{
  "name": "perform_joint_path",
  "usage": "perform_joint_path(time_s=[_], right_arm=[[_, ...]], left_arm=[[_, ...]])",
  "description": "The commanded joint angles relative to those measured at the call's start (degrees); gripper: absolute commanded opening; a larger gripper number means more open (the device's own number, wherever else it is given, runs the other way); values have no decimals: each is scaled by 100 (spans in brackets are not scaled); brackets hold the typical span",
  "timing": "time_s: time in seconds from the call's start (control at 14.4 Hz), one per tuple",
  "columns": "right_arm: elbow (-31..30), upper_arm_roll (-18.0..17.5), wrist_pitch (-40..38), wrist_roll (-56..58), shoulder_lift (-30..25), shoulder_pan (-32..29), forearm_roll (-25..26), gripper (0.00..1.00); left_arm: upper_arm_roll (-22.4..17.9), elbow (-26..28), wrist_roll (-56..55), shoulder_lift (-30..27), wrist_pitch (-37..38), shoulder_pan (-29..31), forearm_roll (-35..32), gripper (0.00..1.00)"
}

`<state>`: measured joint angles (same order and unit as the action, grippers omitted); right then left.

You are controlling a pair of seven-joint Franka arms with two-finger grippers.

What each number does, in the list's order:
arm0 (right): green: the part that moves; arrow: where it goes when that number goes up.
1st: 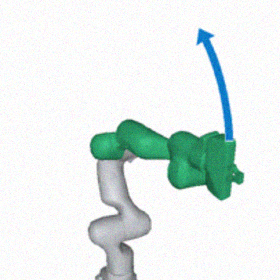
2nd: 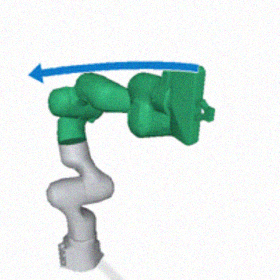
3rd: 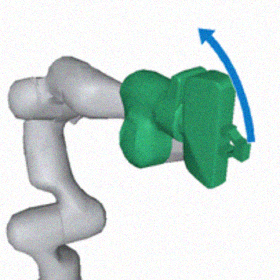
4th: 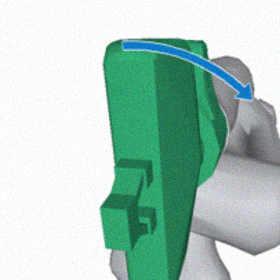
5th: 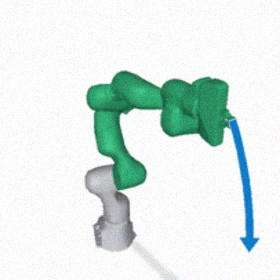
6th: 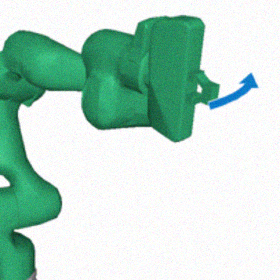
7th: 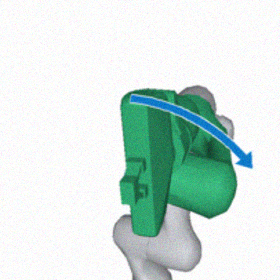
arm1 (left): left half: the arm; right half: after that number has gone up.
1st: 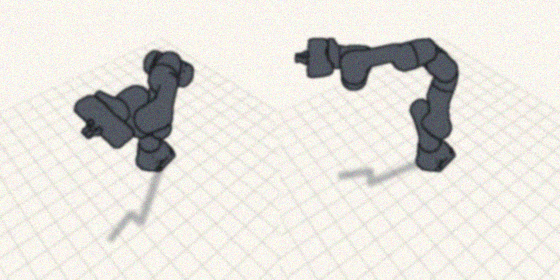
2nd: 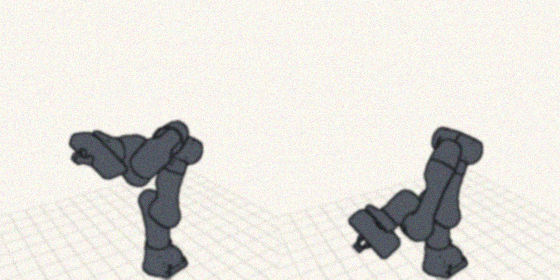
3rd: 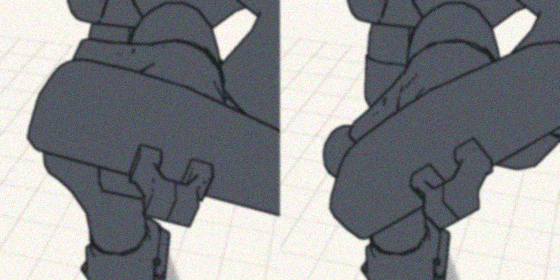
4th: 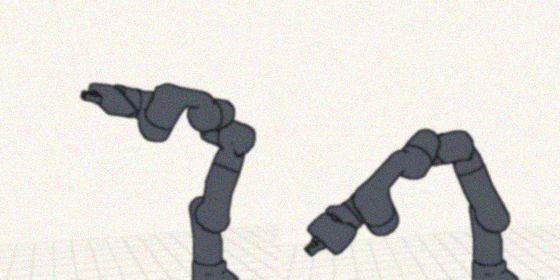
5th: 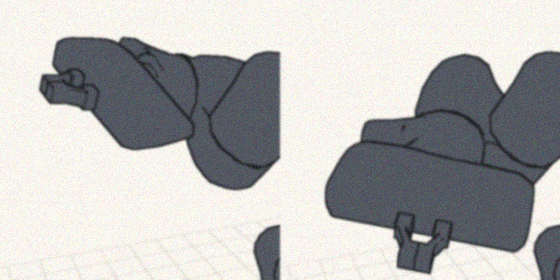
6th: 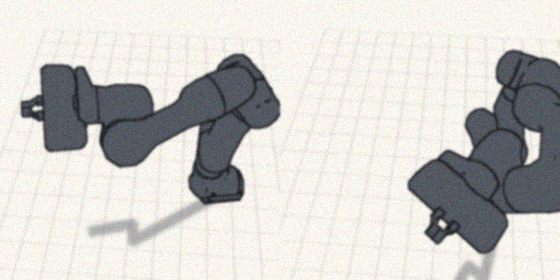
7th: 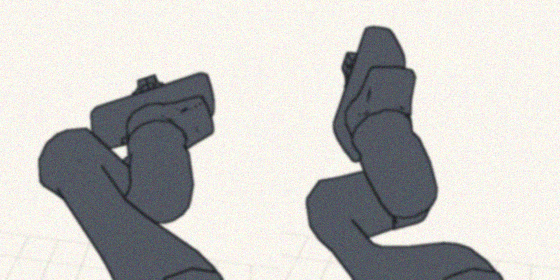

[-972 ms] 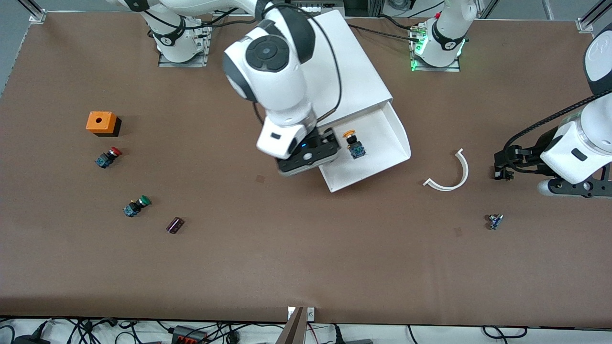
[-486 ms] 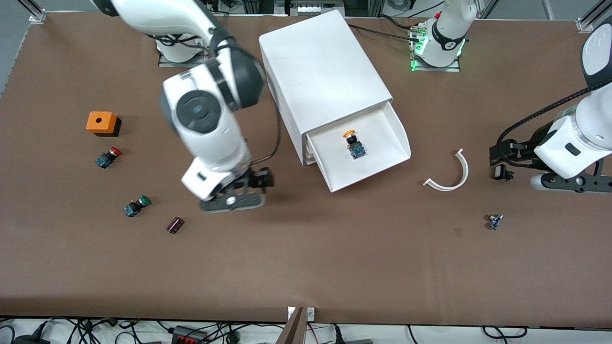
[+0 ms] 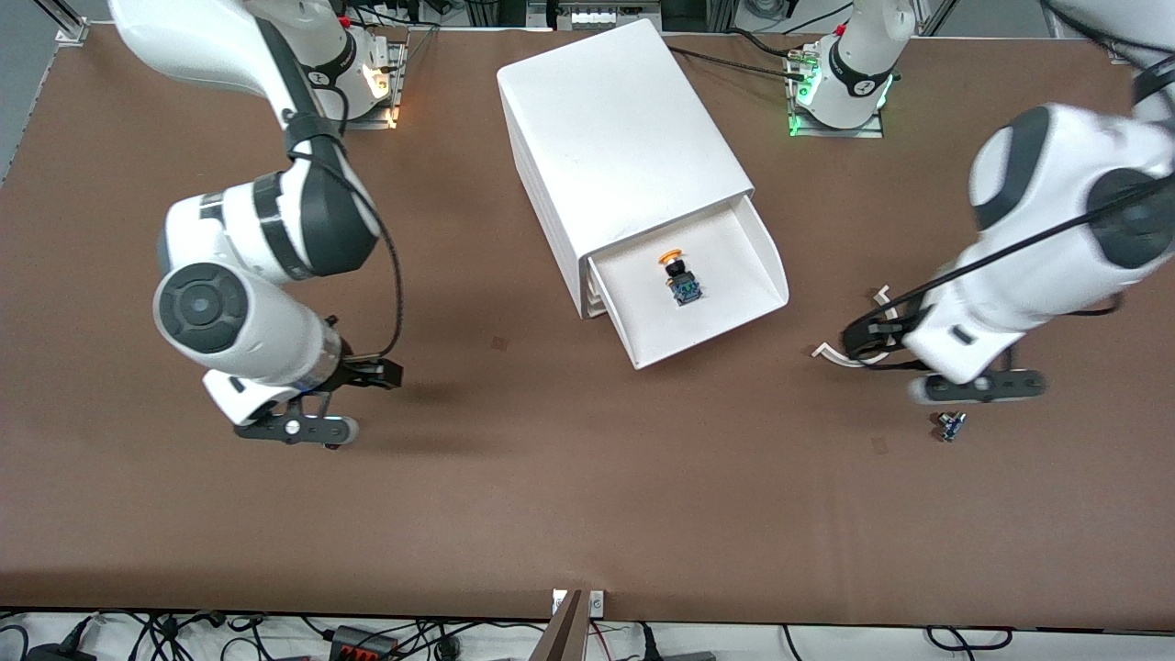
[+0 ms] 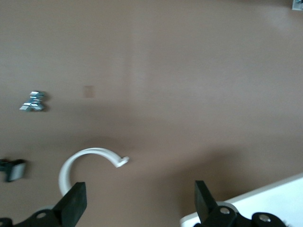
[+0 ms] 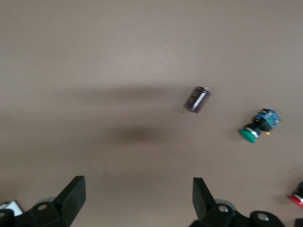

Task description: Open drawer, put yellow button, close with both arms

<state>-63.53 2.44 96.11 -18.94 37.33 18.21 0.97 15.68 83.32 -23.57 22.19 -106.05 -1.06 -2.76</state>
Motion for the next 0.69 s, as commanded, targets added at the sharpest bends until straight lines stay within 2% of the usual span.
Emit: perform_joint_path(time_s=[0.0, 0.14, 0.28, 0.49, 0.62], right_arm=[[-538, -68, -74, 591, -445, -413, -88, 100], [-529, -77, -128, 681, -542, -660, -97, 100], [-538, -68, -137, 681, -718, -722, -88, 100], [-547, -68, -198, 708, -928, -1055, -97, 100], [-809, -86, -189, 716, -1252, -1336, -88, 100]], left_arm=[[22, 728, -1093, -136, -931, -385, 65, 100], [14, 1159, -1413, -118, -1626, -587, 3, 100], [14, 1371, -1449, 4, -2119, -649, -14, 100], [22, 1652, -1597, 40, -2411, -685, -14, 100], [40, 1819, -2035, 40, -2420, -816, -14, 100]])
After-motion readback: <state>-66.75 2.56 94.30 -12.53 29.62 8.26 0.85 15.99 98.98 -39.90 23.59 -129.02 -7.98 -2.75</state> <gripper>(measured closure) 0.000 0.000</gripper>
